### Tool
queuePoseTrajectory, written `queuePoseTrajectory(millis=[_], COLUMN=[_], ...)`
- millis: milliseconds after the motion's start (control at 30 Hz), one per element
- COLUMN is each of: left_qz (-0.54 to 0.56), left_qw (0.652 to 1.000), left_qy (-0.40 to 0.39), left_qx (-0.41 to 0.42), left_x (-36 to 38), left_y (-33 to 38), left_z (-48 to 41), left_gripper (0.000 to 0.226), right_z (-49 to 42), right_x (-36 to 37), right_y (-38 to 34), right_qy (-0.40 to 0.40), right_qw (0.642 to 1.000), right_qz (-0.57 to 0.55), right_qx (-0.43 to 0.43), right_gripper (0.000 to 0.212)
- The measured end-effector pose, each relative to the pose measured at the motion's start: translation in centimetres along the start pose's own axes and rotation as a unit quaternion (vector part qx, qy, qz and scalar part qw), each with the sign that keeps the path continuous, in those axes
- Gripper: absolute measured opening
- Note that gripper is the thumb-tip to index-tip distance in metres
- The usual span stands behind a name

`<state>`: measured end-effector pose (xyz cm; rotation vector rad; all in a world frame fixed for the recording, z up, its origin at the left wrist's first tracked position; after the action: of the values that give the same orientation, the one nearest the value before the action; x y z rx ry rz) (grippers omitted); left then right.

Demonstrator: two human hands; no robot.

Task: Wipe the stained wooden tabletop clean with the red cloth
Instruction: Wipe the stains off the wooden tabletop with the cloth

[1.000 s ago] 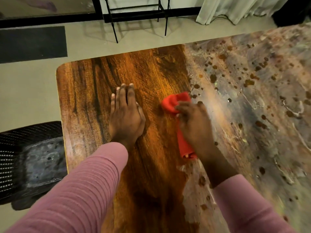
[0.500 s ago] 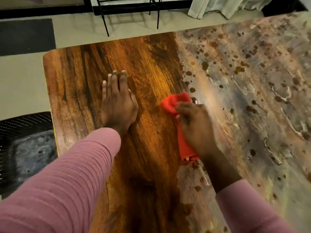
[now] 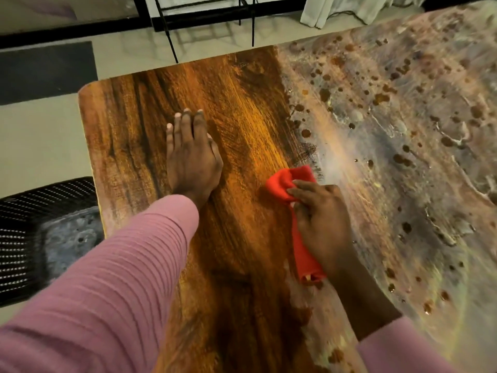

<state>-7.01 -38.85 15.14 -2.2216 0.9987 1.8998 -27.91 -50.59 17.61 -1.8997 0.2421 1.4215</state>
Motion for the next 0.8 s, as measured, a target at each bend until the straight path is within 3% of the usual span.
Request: queuePoseTrajectory(millis=[67, 133, 300, 400, 467, 567, 633, 800], left_qz=[0.001, 0.018, 0.055, 0.024, 0.015, 0.006, -0.001, -0.001], left_qw=[1.0, 1.0, 0.996, 0.996, 0.996, 0.994, 0.993, 0.992], left_qy=[-0.003, -0.003, -0.037, -0.078, -0.089, -0.109, -0.116, -0.123], left_qx=[-0.01, -0.019, -0.066, -0.034, -0.028, -0.025, -0.026, -0.023], left_x=[-0.4, -1.0, -2.4, -2.4, -2.5, -2.6, -2.8, -2.8], left_y=[0.3, 1.2, 2.3, 2.6, 2.9, 3.3, 3.4, 3.7], left_z=[1.6, 5.1, 15.9, 17.9, 17.7, 17.7, 17.8, 17.5], left_gripper=[0.051, 0.05, 0.054, 0.056, 0.055, 0.055, 0.055, 0.055], right_z=[-0.4, 0.2, 5.8, 8.5, 7.8, 5.5, 5.4, 10.2], right_x=[-0.1, 0.0, 0.4, -0.8, -1.6, -3.1, -3.0, -1.8], right_y=[0.3, -0.6, -3.1, -2.7, -0.4, 3.6, 3.8, -0.9], right_qy=[0.03, 0.032, -0.053, -0.065, -0.055, -0.003, 0.012, -0.023], right_qw=[0.998, 0.998, 0.997, 0.991, 0.993, 0.997, 0.993, 0.999], right_qz=[0.013, 0.017, 0.004, 0.004, 0.029, 0.056, 0.062, 0.014], right_qx=[0.052, 0.052, -0.053, -0.121, -0.097, 0.055, 0.096, -0.016], right_gripper=[0.031, 0.031, 0.031, 0.029, 0.029, 0.029, 0.03, 0.028])
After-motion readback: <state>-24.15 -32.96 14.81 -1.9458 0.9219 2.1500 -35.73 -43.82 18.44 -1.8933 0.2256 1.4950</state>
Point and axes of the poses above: each hand's wrist, its own z-axis away from the middle knuckle, its own x-axis out of the palm, y = z × x, the point moved 6 cm from there along -z, towards the middle knuckle, and after that the axes turned 7 degrees about y, right-handed, at the moved point
